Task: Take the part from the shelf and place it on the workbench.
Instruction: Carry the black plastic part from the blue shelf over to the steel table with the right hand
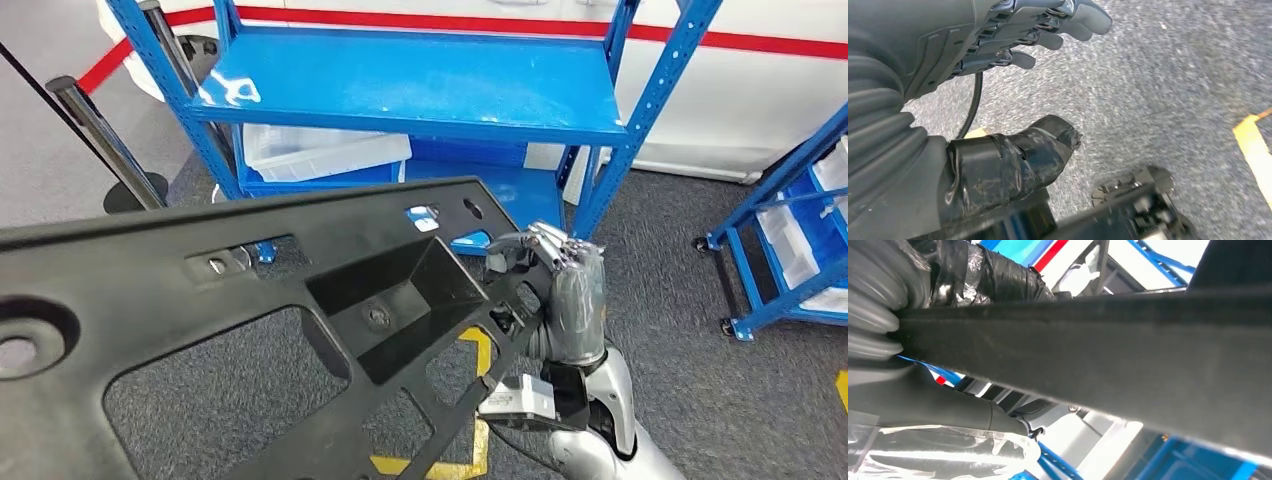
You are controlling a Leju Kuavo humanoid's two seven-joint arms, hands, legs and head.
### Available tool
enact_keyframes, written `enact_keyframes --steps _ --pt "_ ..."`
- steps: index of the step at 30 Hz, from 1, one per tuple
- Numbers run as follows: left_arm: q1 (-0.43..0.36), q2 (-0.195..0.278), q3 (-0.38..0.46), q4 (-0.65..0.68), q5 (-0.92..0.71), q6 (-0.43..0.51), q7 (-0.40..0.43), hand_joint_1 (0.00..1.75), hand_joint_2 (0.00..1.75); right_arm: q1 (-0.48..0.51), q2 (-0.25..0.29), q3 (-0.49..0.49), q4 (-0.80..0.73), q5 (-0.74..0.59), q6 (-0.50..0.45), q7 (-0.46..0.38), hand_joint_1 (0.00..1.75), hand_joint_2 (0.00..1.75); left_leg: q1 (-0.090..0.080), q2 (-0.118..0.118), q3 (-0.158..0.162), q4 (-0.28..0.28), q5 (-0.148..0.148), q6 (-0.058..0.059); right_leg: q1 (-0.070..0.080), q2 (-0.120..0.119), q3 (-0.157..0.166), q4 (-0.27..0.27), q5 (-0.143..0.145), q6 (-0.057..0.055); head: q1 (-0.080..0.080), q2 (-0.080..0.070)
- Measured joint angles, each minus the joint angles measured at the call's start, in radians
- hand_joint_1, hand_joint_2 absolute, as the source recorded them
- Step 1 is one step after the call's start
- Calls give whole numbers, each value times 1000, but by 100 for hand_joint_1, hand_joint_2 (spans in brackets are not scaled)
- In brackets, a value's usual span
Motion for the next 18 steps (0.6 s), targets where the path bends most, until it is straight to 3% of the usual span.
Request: enact_keyframes --steps 2,4,6,7,8,9,10,12,14,15,17,18 --pt "2 1 -4 0 0 1 2 0 175 0 0 0 0 -1 0 0 175 175 1 -16 -3 -12 11 14 0 -7 2 -2 0 12 1 0" --pt "3 3 -6 0 -1 2 3 0 175 -1 -1 0 0 -3 0 0 175 175 6 -32 -3 -26 24 27 -2 22 -15 40 -35 19 3 0" --pt "2 3 -7 0 -2 3 3 0 175 1 -1 0 0 -5 0 0 175 175 7 -50 -7 -29 31 36 -3 59 -69 161 -102 19 6 0" --pt "2 2 -8 0 -3 3 3 0 175 2 -1 0 0 -5 0 0 175 175 7 -59 -11 -27 33 38 -2 66 -97 224 -128 19 6 0" --pt "3 2 -8 0 -3 3 3 0 175 4 -1 0 0 -5 0 0 175 175 6 -70 -14 -24 33 38 -2 69 -114 263 -135 19 6 0" --pt "4 2 -8 0 -3 3 3 0 175 4 -2 0 0 -5 0 0 175 175 6 -82 -16 -20 33 38 -3 70 -113 263 -121 18 6 0" --pt "5 2 -8 0 -3 3 3 0 175 5 -2 0 0 -5 0 0 175 175 6 -95 -17 -16 32 37 -4 73 -95 225 -90 17 6 0" --pt "4 2 -8 0 -3 3 3 0 175 5 -2 0 0 -5 0 0 175 175 5 -119 -23 -3 29 32 -7 111 -36 97 -25 13 7 0" --pt "2 1 -9 0 -3 3 3 0 175 6 -2 0 0 -6 0 0 175 175 7 -140 -39 11 28 24 -9 151 -8 23 -6 12 6 0" --pt "2 1 -10 0 -3 3 3 0 175 7 -3 0 0 -6 0 1 175 175 9 -150 -47 14 30 18 -8 157 -9 18 -9 11 6 0" --pt "6 3 -13 0 -3 3 3 0 175 6 -3 0 0 -6 0 1 175 175 13 -160 -57 14 34 7 -9 136 -9 10 -5 5 6 0" --pt "7 4 -14 0 -3 3 3 0 175 5 -3 0 0 -6 0 1 175 175 12 -146 -63 23 27 1 -11 124 -7 6 -2 0 3 0"
